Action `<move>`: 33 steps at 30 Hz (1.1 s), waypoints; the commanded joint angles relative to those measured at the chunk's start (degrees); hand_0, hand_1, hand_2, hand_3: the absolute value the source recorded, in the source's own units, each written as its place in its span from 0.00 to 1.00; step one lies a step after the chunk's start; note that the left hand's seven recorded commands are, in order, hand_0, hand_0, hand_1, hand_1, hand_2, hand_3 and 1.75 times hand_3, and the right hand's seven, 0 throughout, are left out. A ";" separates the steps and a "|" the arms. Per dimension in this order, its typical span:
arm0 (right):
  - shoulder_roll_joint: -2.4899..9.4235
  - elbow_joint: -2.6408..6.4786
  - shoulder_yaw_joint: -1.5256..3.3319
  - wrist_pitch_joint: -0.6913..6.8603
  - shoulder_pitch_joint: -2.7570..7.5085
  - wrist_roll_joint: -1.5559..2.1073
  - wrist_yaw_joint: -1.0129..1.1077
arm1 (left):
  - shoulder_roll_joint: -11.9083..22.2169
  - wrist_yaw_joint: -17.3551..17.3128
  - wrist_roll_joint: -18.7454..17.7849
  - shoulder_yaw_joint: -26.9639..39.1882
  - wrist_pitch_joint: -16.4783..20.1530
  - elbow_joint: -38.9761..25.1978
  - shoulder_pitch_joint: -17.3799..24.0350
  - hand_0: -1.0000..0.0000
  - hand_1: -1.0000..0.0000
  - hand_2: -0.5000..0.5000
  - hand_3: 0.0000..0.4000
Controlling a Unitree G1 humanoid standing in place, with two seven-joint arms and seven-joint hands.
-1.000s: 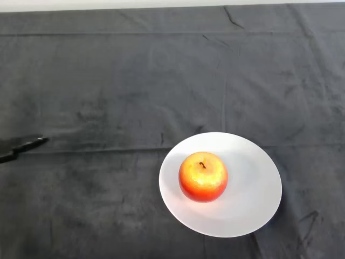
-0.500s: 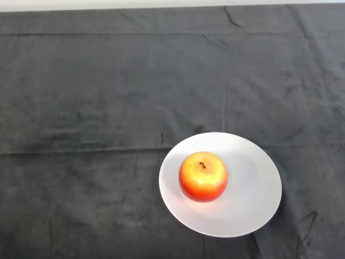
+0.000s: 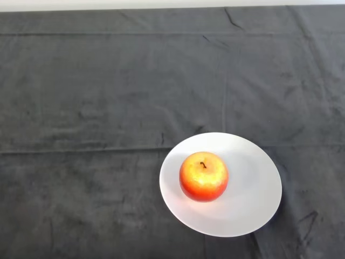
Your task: Move the apple to the plate
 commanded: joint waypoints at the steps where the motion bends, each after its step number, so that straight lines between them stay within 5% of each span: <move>1: -1.22 -0.24 -0.35 0.54 -0.15 0.00 0.03 | 4.55 -0.98 -1.64 1.51 1.24 2.32 2.40 1.00 1.00 0.50 0.00; 12: -1.22 -0.21 -0.35 0.61 -0.15 0.00 0.10 | 5.47 1.04 -6.80 9.96 5.46 5.13 0.88 1.00 1.00 0.50 0.00; 33: -1.22 -0.15 -0.35 0.75 -0.15 0.00 0.21 | 5.01 0.94 -5.71 13.92 7.11 6.21 -1.89 1.00 1.00 0.50 0.00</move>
